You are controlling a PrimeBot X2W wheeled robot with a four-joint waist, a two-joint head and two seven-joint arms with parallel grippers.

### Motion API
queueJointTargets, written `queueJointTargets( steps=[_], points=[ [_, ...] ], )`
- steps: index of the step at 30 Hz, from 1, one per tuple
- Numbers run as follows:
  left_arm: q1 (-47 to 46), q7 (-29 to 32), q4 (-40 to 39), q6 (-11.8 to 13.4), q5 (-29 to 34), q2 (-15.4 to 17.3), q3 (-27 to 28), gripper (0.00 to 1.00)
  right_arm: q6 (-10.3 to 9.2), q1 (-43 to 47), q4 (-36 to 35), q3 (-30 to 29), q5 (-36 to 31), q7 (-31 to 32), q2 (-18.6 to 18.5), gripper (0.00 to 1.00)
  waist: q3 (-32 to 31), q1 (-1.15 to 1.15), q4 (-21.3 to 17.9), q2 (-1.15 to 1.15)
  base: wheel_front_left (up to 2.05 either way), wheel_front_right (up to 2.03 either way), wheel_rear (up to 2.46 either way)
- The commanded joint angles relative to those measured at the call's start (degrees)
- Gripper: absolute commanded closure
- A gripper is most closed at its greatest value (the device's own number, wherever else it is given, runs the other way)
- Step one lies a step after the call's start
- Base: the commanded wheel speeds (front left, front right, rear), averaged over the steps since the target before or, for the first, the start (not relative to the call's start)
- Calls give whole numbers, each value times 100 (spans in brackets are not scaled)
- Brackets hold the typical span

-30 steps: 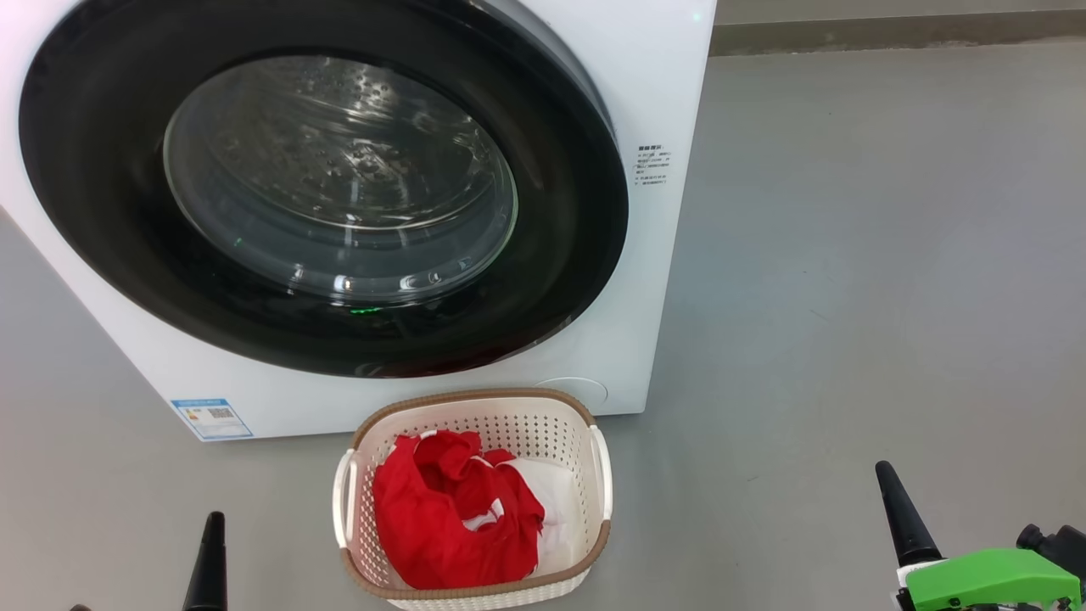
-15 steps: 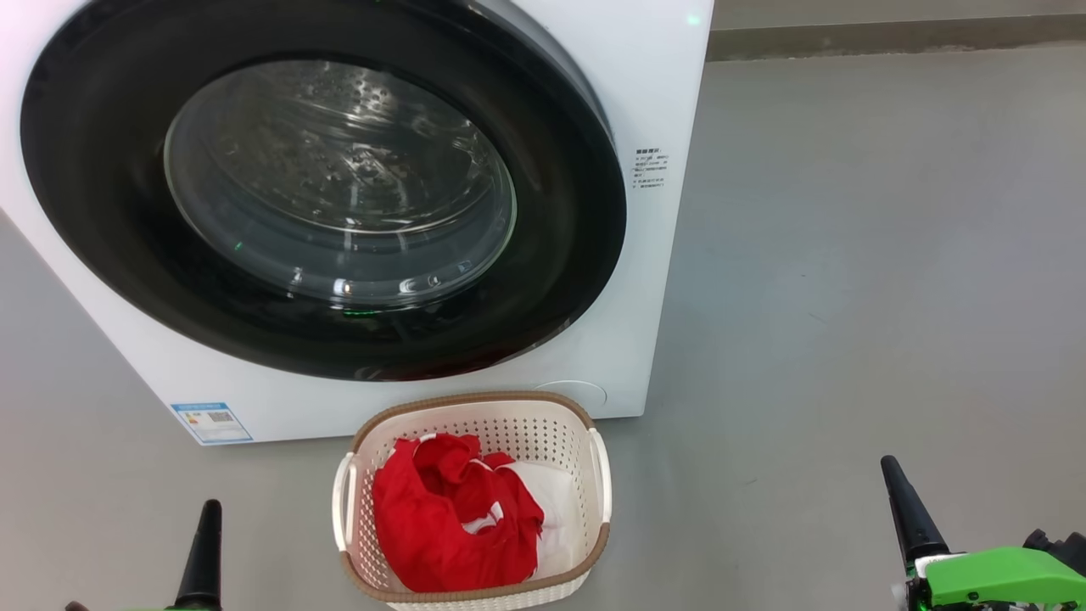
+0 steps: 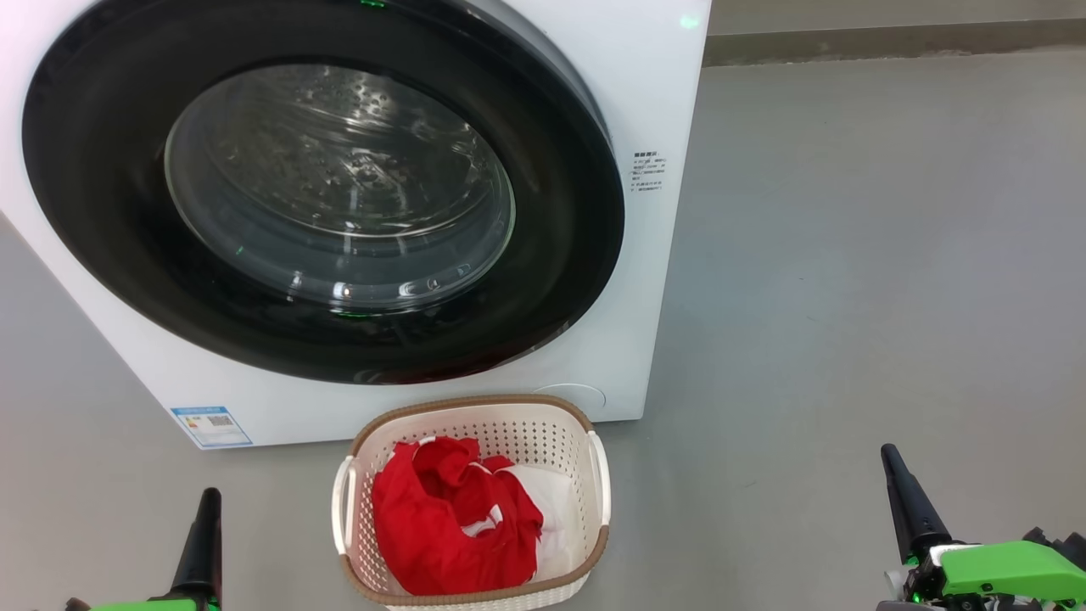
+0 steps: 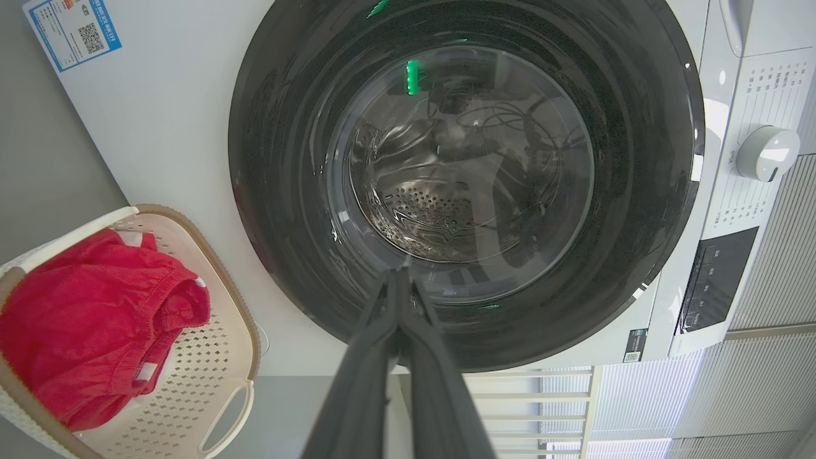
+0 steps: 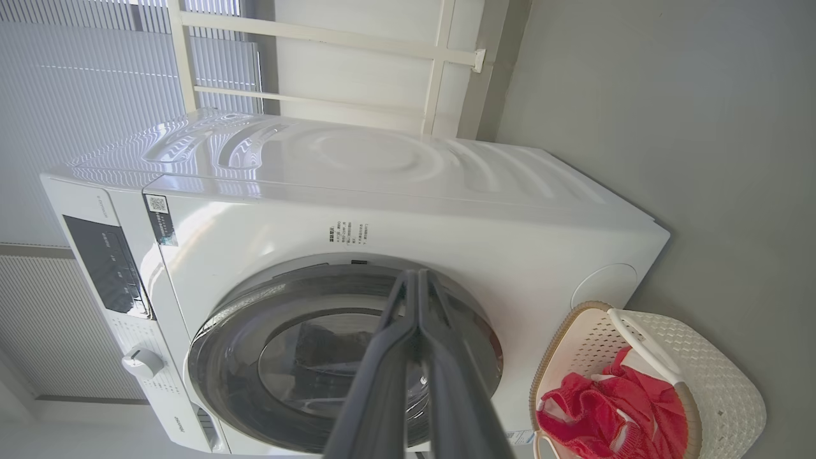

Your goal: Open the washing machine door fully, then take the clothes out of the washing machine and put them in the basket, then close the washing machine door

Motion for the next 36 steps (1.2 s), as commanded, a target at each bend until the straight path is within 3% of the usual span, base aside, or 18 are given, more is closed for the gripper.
queueJointTargets(
  steps=[1,8,36],
  points=[
    [-267,57,-148,-18,-181,73,202,100,-6,-245,-188,65,185,51,3,100,-4,0,-1,0,0,0,0],
    [-319,173,-152,-19,-600,66,247,100,-6,-260,-226,21,597,170,37,100,-22,0,-7,0,0,0,0],
    [-320,183,-152,-19,-595,59,258,100,-6,-260,-226,20,600,171,38,100,-22,0,-7,0,0,0,0]
  ],
)
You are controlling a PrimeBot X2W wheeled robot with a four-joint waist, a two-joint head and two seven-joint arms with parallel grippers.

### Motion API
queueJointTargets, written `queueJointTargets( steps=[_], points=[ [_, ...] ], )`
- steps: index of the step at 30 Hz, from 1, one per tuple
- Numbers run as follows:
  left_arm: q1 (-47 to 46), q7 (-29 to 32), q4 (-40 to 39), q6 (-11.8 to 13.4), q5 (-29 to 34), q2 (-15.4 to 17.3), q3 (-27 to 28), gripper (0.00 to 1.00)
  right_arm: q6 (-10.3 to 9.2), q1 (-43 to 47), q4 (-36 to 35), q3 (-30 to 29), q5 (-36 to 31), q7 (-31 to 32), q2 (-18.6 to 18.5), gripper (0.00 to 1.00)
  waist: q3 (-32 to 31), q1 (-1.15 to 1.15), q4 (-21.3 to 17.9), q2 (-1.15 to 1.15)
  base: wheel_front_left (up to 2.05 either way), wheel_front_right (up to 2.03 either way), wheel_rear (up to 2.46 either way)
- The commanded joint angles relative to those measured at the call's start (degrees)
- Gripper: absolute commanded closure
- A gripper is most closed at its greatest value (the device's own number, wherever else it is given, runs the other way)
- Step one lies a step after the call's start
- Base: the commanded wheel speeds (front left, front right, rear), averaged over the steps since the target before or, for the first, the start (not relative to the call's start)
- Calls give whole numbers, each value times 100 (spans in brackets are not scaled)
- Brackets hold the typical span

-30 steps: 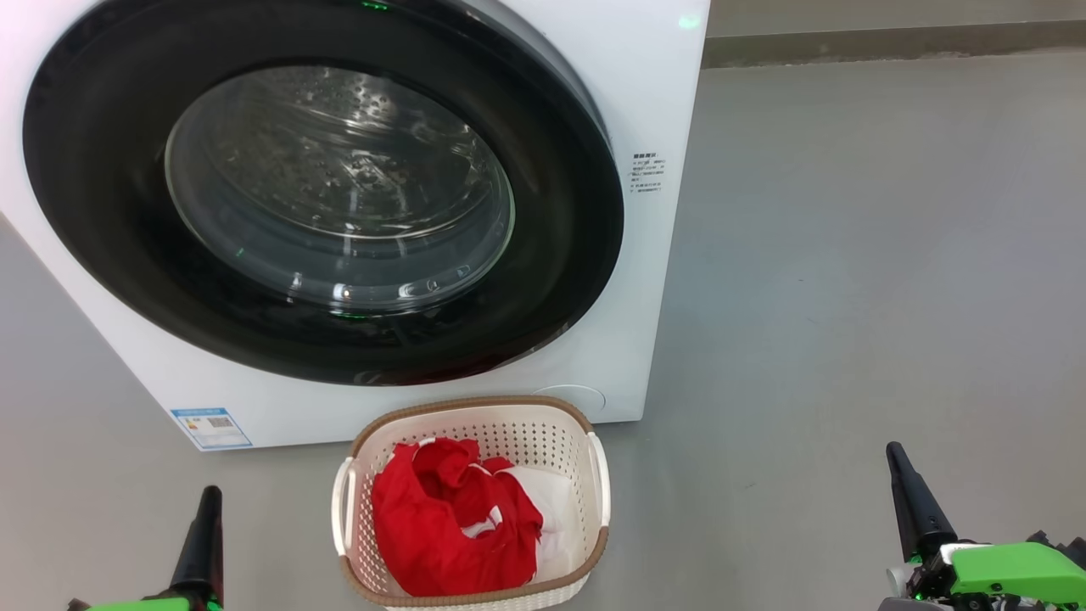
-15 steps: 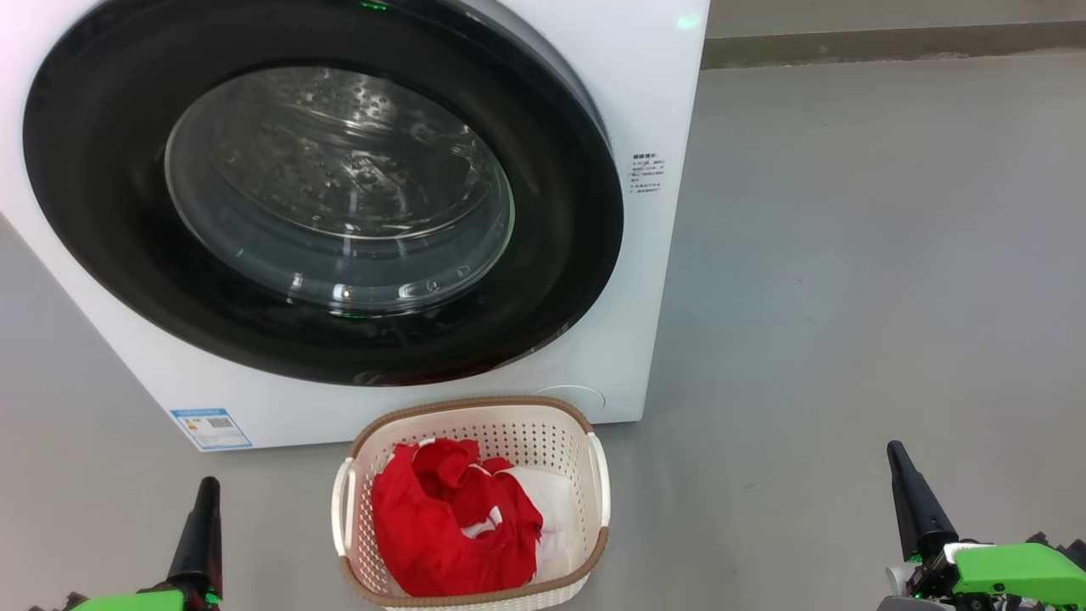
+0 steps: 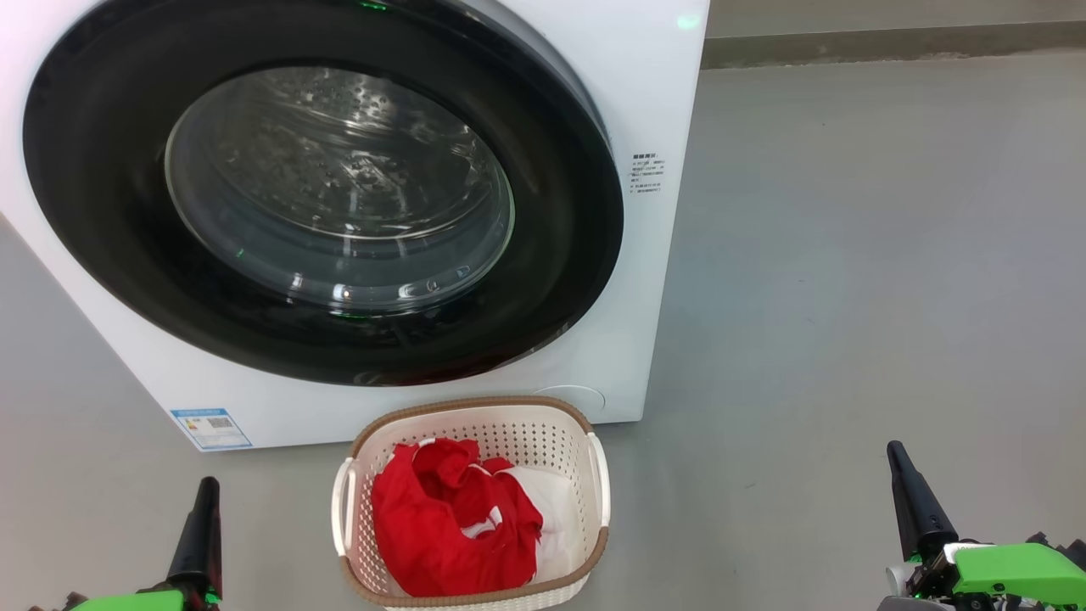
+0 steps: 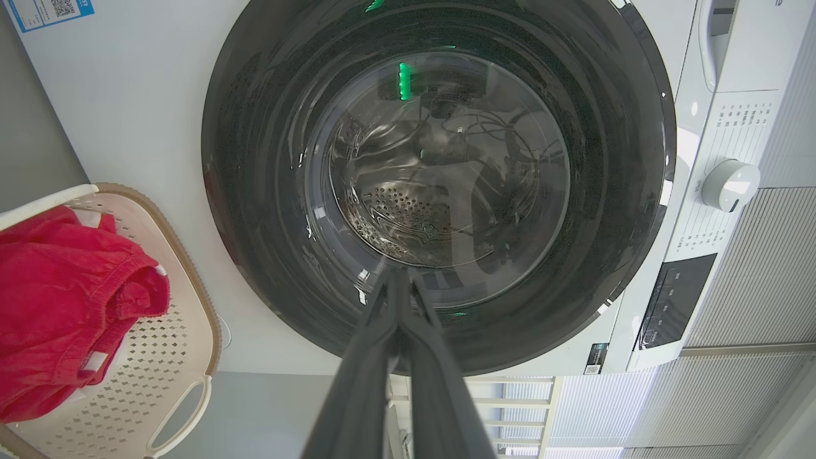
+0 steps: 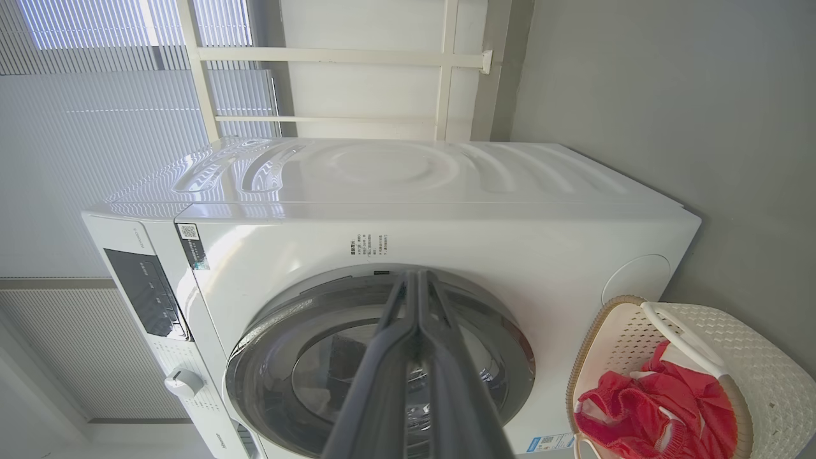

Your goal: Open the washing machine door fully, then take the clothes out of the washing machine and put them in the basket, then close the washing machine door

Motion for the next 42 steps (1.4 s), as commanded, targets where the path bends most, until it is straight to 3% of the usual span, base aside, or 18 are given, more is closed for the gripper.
queueJointTargets(
  steps=[1,42],
  points=[
    [-219,32,-148,-19,-11,88,200,100,-6,-260,-171,132,18,49,-24,100,0,0,0,0,0,0,0],
    [-220,40,-148,-19,-3,82,210,100,-6,-260,-171,136,21,46,-24,100,0,0,0,0,0,0,0]
  ],
)
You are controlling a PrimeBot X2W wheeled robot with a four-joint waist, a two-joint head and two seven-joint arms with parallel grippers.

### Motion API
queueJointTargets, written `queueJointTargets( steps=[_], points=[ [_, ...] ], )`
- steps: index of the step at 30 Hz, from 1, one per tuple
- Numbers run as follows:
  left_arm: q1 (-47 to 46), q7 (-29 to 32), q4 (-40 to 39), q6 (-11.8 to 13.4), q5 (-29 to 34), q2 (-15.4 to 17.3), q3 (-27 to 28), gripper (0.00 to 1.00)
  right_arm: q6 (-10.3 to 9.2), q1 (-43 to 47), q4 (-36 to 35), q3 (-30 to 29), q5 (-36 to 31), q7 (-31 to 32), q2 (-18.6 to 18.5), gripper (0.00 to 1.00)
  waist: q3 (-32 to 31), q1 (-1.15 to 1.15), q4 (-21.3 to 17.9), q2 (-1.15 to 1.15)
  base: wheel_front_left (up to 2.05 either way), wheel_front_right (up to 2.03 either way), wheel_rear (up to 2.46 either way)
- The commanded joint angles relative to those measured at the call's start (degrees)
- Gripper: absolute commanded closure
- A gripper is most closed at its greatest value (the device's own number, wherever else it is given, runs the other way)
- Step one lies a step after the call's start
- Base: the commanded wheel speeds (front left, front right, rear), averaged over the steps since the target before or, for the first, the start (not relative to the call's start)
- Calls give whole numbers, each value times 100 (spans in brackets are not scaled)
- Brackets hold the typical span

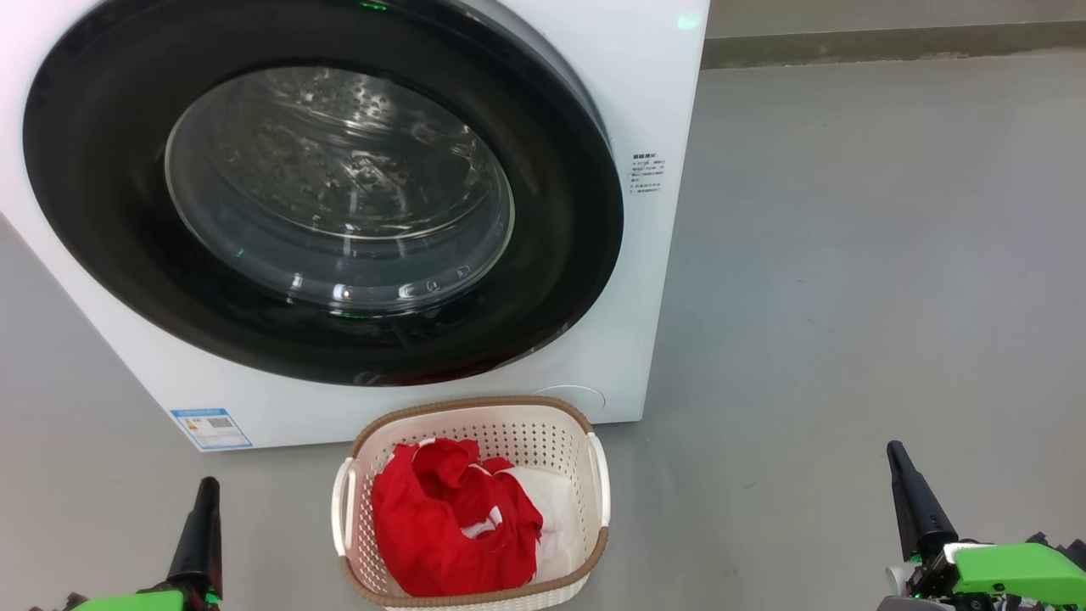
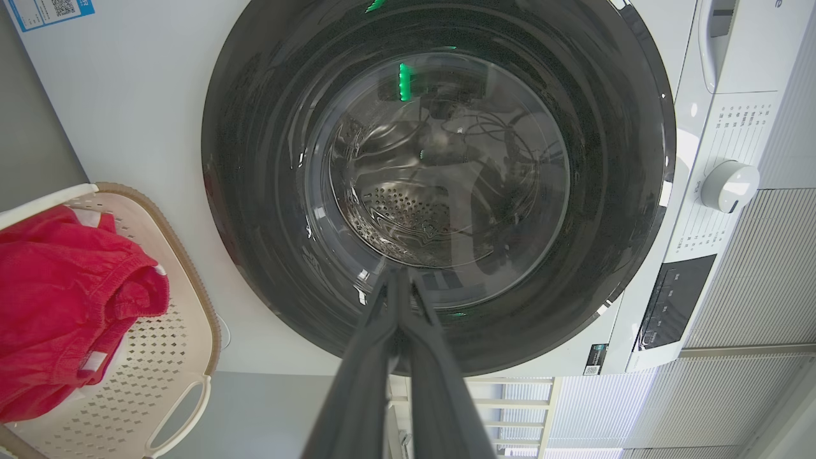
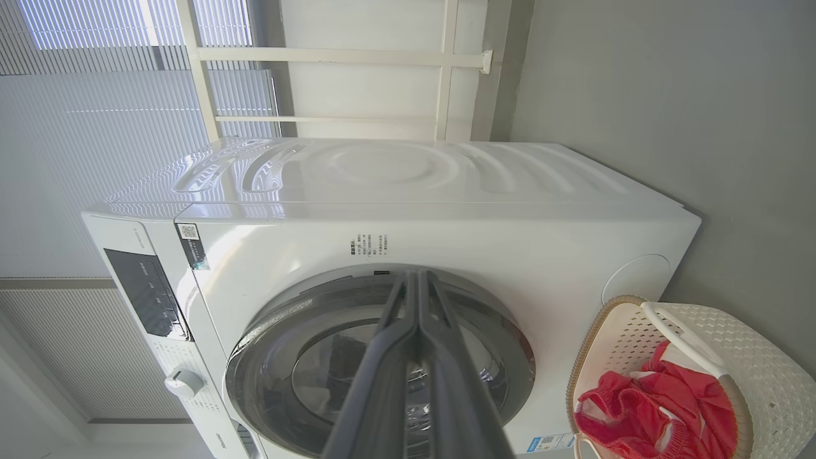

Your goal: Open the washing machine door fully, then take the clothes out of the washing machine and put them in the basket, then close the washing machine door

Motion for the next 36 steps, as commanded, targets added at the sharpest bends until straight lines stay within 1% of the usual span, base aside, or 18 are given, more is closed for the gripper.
queueJointTargets(
  steps=[1,36],
  points=[
    [-220,40,-148,-19,-3,95,199,100,-6,-260,-171,136,21,46,-25,100,0,0,0,0,0,0,0],
    [-221,44,-148,-19,1,92,203,100,-6,-259,-171,137,23,45,-25,100,0,0,0,0,0,0,0]
  ],
)
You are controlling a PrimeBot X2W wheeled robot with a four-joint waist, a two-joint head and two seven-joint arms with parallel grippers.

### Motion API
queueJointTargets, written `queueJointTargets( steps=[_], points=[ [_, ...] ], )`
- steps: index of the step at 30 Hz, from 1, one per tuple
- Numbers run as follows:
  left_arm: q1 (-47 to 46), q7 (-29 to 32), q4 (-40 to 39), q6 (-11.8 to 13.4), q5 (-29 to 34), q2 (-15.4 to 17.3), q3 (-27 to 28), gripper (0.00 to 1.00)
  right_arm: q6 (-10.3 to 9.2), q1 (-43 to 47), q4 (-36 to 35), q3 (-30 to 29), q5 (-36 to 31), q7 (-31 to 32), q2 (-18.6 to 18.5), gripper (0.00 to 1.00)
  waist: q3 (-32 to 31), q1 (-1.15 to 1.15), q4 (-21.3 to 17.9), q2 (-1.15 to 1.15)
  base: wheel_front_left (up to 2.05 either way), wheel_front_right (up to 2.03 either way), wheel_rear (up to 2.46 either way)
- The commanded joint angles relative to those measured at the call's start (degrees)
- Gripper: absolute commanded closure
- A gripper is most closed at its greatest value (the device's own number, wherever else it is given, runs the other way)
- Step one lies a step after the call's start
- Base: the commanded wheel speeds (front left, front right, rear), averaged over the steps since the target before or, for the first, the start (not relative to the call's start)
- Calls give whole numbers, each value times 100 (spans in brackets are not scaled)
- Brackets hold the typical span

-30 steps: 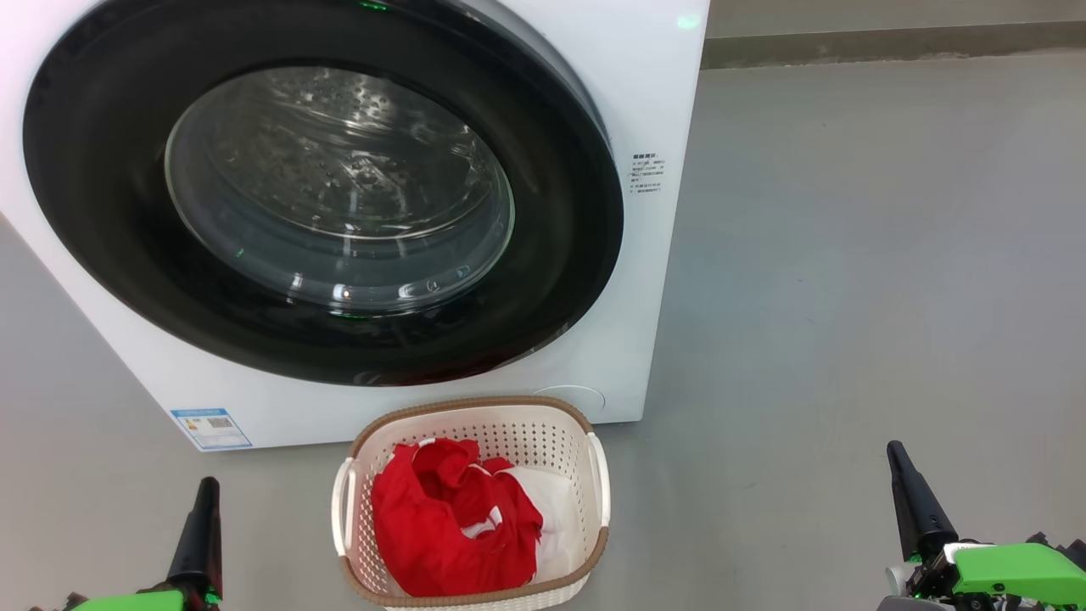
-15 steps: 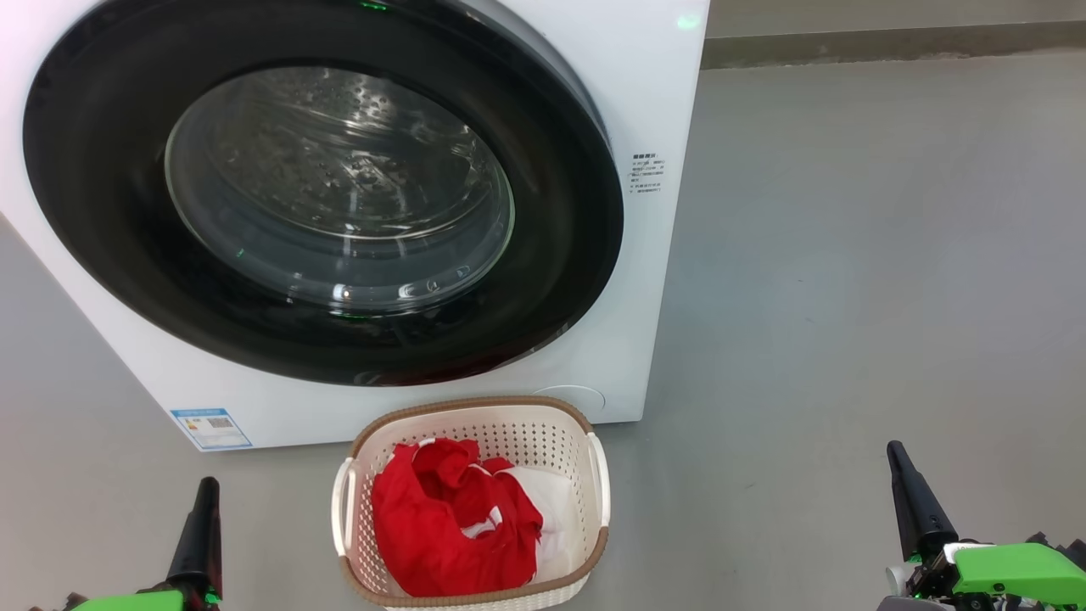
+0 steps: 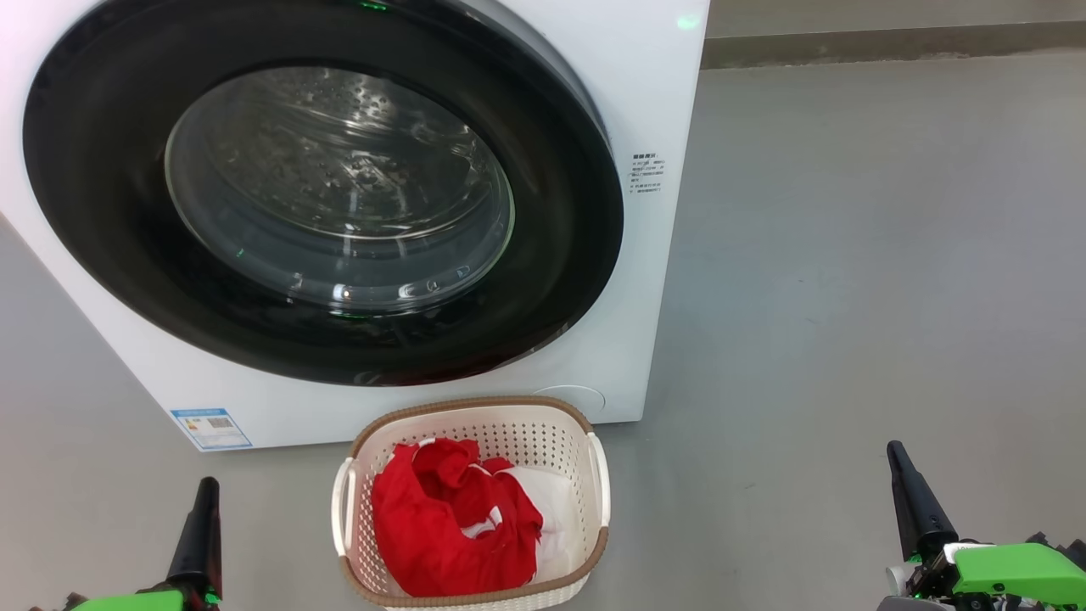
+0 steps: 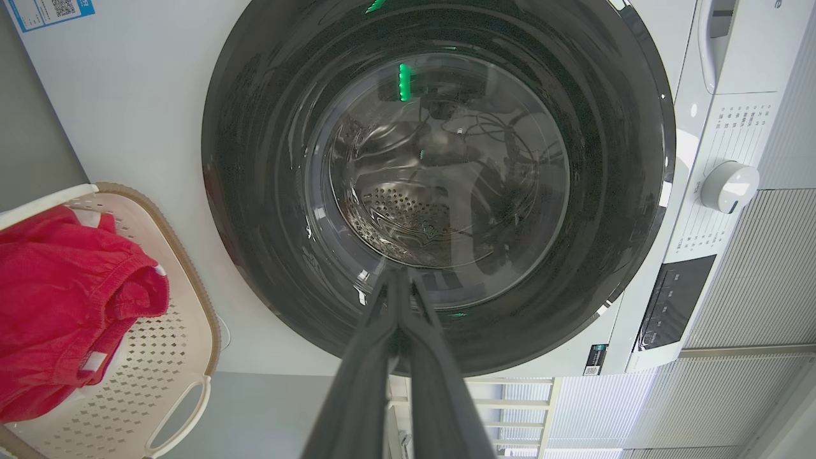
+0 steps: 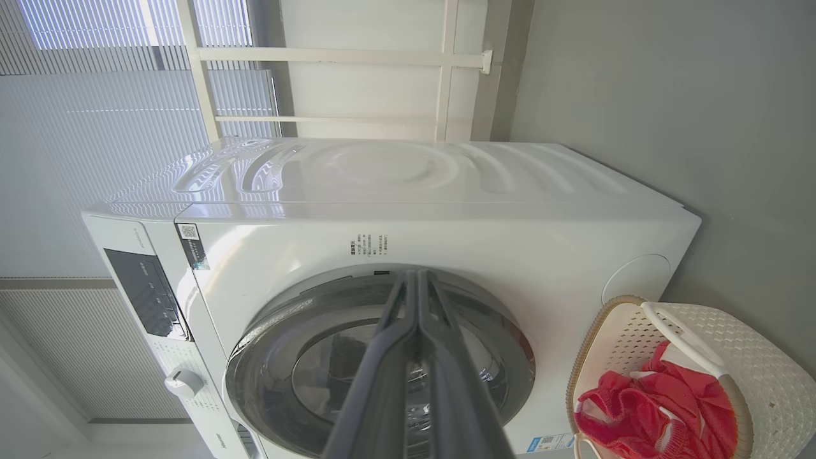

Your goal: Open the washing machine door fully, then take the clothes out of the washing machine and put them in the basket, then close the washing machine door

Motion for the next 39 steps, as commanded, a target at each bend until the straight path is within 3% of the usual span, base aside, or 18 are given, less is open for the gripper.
queueJointTargets(
  steps=[1,39],
  points=[
    [-221,43,-148,-19,0,93,198,100,-6,-259,-171,137,24,45,-26,100,0,0,0,0,0,0,0],
    [-221,45,-148,-19,2,91,200,100,-6,-259,-171,138,25,44,-26,100,0,0,0,0,0,0,0]
  ],
)
